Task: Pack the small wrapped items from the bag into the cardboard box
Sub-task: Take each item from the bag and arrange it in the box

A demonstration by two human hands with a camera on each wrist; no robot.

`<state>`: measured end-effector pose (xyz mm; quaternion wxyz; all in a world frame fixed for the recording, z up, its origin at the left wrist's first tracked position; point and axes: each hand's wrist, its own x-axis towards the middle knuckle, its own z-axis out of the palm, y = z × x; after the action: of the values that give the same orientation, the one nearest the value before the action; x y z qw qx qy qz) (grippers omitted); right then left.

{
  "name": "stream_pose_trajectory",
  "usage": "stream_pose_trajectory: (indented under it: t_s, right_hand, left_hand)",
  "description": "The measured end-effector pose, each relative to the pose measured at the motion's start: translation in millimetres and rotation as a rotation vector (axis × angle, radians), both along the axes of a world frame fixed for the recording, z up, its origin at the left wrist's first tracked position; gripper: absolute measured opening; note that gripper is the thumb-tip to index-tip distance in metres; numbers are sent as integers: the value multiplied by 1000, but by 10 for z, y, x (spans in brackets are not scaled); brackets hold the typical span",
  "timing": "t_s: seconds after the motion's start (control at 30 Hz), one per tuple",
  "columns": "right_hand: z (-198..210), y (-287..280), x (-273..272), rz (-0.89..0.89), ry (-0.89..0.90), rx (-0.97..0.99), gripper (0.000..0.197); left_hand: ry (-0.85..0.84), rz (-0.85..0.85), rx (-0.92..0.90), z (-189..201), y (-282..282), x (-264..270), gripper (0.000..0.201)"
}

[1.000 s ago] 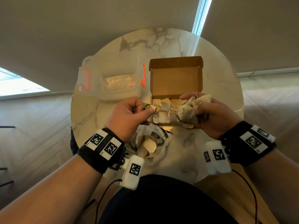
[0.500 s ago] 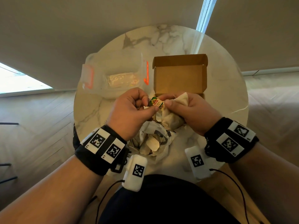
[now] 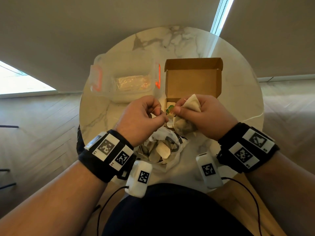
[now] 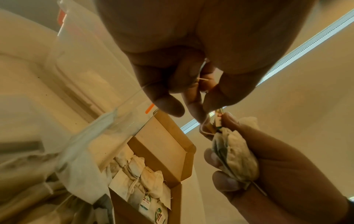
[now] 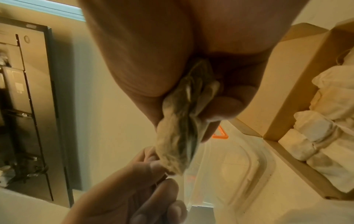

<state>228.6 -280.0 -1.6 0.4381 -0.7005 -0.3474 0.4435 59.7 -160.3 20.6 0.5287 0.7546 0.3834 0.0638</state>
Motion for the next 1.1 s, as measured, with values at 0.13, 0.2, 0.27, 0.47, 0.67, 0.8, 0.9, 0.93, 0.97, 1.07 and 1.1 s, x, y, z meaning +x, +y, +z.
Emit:
stream_pose_trajectory:
  t_s: [0.13,0.2,0.27,0.47,0.67,0.8,0.9,0.93,0.97,1.07,1.1]
  right_hand:
    - [11,-29,-15,-14,175,-52,14]
    - [19,-56,-27,-23,236,-76,20]
    - [32,-83,-18,-2,261,-84,27]
    - [52,-157,13,52,464,-58,30]
    - [33,-191,-12,67,426,-23,28]
    - [40,-210,1,18,414,-16,27]
    - [78,-235,39,-58,426,11,27]
    - [91,-242,49,-86,433,26,27]
    - [103,-247,60,-114,436,39,26]
    - [118,-247,87,-186,446,56,27]
    - [120,-240,95,-195,436,52,26]
  left_hand:
    - [-14,-46,73,35,-32,-26,19]
    - [-16,-68,94,30,-43,-41,14]
    - [-35,-68,81,26,-45,-56,11]
    - [-87,-53,22,51,-29,-99,20]
    - [-136,14,-110,-32,8,-159,21]
    - [-93,114,-155,-100,54,-221,27]
    - [-4,115,-116,-217,83,-297,31]
    - [1,88,-108,-245,73,-316,31]
    - [8,50,-96,-266,52,-335,31]
    - [12,-17,-81,-287,-34,-383,35]
    - [-22,-20,-94,-258,-61,-386,35]
